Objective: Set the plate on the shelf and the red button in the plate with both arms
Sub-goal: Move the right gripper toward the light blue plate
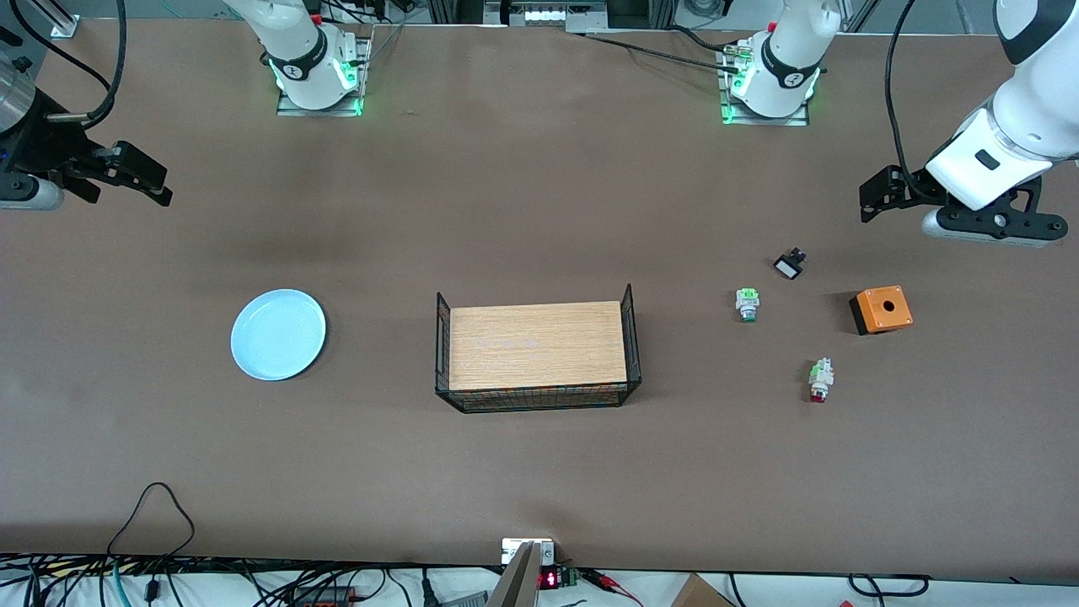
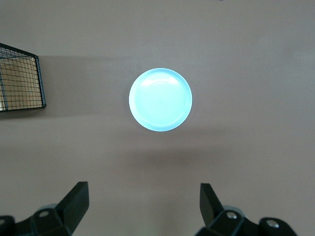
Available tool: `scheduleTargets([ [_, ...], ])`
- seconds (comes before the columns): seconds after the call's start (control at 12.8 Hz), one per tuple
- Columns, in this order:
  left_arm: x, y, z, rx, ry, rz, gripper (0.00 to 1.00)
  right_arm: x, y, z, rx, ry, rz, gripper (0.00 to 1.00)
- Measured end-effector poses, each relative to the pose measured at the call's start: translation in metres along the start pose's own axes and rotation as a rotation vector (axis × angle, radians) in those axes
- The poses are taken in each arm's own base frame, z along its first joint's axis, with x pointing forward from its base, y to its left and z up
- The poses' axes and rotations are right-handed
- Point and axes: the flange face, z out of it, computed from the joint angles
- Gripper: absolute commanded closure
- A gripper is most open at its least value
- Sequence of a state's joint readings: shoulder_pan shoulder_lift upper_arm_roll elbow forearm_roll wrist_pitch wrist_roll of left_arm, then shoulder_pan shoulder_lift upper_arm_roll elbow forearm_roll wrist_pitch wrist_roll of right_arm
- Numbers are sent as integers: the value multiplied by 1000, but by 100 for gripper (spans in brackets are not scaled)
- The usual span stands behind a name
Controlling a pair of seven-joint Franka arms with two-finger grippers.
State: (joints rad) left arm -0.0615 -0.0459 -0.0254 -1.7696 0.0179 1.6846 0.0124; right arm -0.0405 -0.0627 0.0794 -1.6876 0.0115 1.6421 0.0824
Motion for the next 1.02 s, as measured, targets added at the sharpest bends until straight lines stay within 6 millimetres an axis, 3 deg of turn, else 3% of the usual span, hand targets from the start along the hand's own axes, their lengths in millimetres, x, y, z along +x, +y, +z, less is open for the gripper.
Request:
scheduleTargets([
  [0.47, 0, 0, 0, 0, 0, 0, 0, -1, 0, 11, -2, -38, -62, 0],
  [0.7, 0, 0, 0, 0, 0, 0, 0, 1, -1, 37, 4, -93, -235, 0],
  [1.02, 0, 0, 0, 0, 0, 0, 0, -2, -3, 89, 35, -182, -552, 0],
])
